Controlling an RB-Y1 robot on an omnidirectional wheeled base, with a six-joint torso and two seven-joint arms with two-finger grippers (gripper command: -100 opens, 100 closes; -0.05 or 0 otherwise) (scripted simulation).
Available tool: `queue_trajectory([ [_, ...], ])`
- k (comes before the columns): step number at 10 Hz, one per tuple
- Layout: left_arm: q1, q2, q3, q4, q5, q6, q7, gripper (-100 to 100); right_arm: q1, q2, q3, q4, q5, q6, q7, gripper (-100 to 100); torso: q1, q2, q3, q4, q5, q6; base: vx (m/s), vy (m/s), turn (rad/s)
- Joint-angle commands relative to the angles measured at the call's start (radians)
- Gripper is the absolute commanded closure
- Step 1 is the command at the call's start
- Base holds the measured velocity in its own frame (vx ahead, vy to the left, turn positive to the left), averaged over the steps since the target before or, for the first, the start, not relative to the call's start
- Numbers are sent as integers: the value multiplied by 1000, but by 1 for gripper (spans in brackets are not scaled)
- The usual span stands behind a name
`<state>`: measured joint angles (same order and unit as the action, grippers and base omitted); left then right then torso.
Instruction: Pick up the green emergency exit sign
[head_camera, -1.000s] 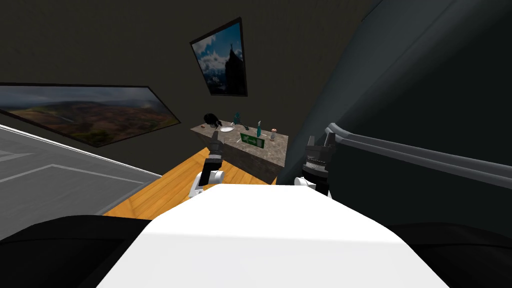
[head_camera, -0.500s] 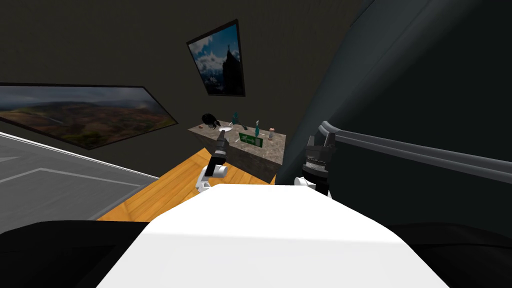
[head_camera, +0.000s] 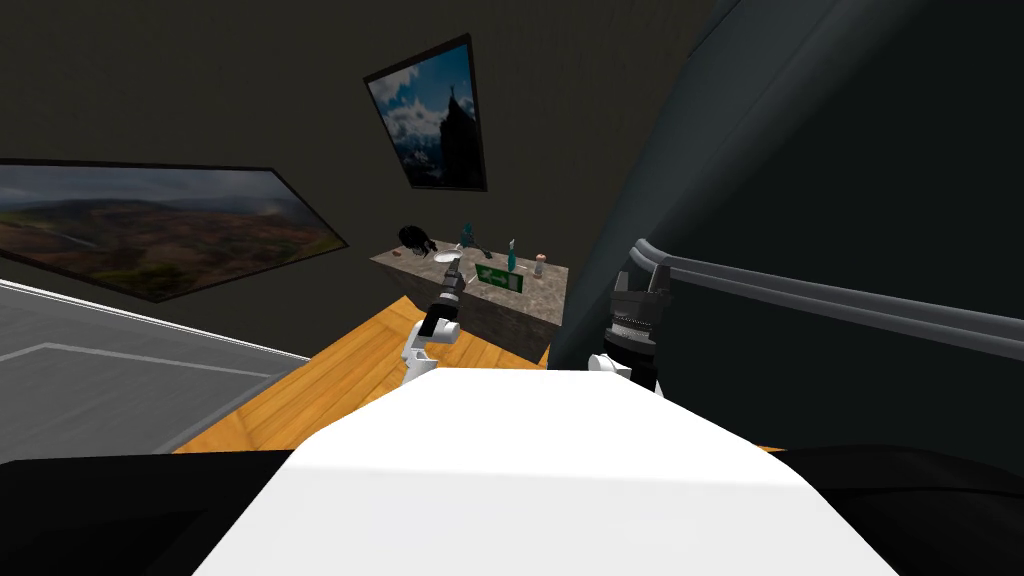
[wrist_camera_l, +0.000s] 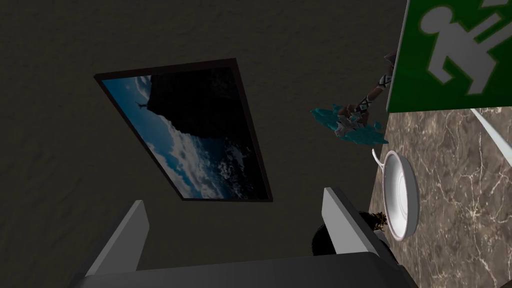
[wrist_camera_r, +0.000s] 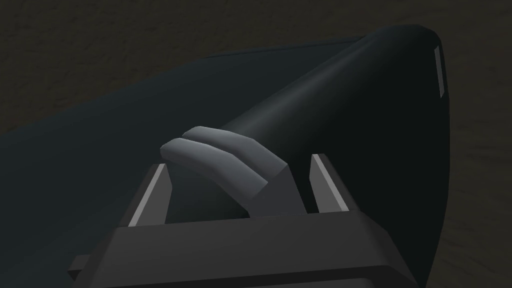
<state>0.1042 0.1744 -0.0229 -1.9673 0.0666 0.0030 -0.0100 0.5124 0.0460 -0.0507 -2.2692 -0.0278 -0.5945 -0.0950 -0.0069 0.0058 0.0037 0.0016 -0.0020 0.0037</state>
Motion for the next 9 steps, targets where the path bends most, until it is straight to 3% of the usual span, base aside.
queue_trajectory([
  [1,-50,5,-10,50,19,50,-6,-100,0,0,0,0,0,0,0,0,0,0,0,0,0,0,-28,-7,-82],
  [4,-122,6,-18,98,36,117,-11,-100,-2,-1,2,-1,1,0,-1,0,-4,2,1,0,-2,3,-25,-5,-52],
  [9,-266,2,-42,236,84,254,-23,-100,-4,-2,5,-1,1,0,-1,0,-12,8,5,1,-5,7,-28,-1,-60],
])
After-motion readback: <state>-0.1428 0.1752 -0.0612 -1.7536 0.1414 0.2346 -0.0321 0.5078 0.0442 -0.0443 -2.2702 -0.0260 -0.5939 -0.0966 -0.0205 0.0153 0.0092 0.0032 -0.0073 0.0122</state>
